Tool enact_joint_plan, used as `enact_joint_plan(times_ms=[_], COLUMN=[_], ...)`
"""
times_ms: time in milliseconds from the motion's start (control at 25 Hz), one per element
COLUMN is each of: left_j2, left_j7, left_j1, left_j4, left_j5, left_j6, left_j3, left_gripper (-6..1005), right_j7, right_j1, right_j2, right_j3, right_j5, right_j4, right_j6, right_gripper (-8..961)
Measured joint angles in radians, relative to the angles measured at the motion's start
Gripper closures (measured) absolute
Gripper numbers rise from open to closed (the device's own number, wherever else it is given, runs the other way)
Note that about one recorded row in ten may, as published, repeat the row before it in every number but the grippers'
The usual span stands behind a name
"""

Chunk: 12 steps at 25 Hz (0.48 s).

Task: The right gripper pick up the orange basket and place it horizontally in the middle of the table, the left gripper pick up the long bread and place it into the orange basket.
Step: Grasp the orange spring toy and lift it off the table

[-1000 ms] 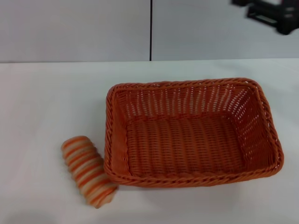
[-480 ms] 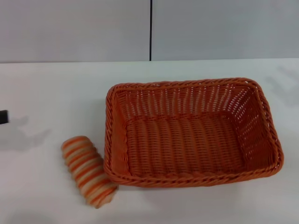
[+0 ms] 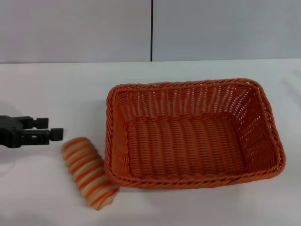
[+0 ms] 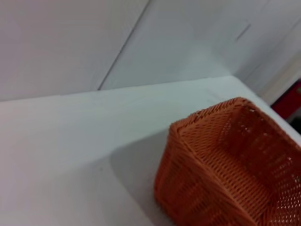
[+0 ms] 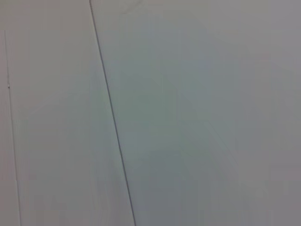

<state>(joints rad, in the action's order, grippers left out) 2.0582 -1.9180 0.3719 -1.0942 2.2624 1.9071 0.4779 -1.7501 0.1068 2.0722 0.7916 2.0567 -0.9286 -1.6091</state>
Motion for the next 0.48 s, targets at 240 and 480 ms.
enact_joint_plan(times_ms=[240,480], left_j2=[0.004,0.005], left_j7=[0.097,0.191], left_j1=[-0.010,-0.015], left_j4=[0.128,0.215], left_j5=[-0.019,-0.010], left_j6=[-0.086,-0.194], left_j3=[0.001,0.037], left_gripper=[179,179], right_j7=[0.000,-0.001], right_j1=[0.002,0.006], right_j2=[0.000,0.000], right_j3=[-0.006,-0.006], right_j5=[-0.010,-0.030], right_j4=[0.017,0.021], right_j6=[-0.001,-0.002], right_gripper=[408,408])
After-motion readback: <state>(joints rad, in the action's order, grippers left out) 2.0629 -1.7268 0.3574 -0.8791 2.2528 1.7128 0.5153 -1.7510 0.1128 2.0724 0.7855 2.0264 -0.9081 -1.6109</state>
